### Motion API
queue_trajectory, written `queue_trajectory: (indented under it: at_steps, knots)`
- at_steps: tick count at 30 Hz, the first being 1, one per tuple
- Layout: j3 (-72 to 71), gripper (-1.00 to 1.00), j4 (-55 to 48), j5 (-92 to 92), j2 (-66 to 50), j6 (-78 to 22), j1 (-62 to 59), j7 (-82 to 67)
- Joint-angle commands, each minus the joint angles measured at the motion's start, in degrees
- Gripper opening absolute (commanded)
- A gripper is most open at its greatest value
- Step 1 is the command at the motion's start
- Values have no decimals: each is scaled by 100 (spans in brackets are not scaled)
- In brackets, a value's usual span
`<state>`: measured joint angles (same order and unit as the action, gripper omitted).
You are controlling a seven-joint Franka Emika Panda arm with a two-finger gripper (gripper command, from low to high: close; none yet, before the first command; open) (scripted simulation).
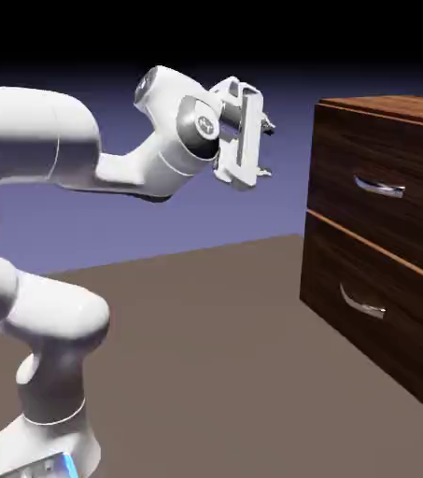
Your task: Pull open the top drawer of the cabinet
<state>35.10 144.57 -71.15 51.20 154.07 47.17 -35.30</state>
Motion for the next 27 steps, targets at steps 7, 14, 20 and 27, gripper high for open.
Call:
queue_trajectory:
  at_steps: [7, 14, 20, 27]
  knots:
    - [787, 0, -369, -1596, 416, -447, 1043, -1745]
    - [1575, 0, -737, -3192, 832, -894, 2086, -3489]
    - [2250, 0, -1053, -4560, 1189, -1278, 2980, -4984]
    - [3037, 0, -1422, -6156, 1605, -1725, 4022, -6728]
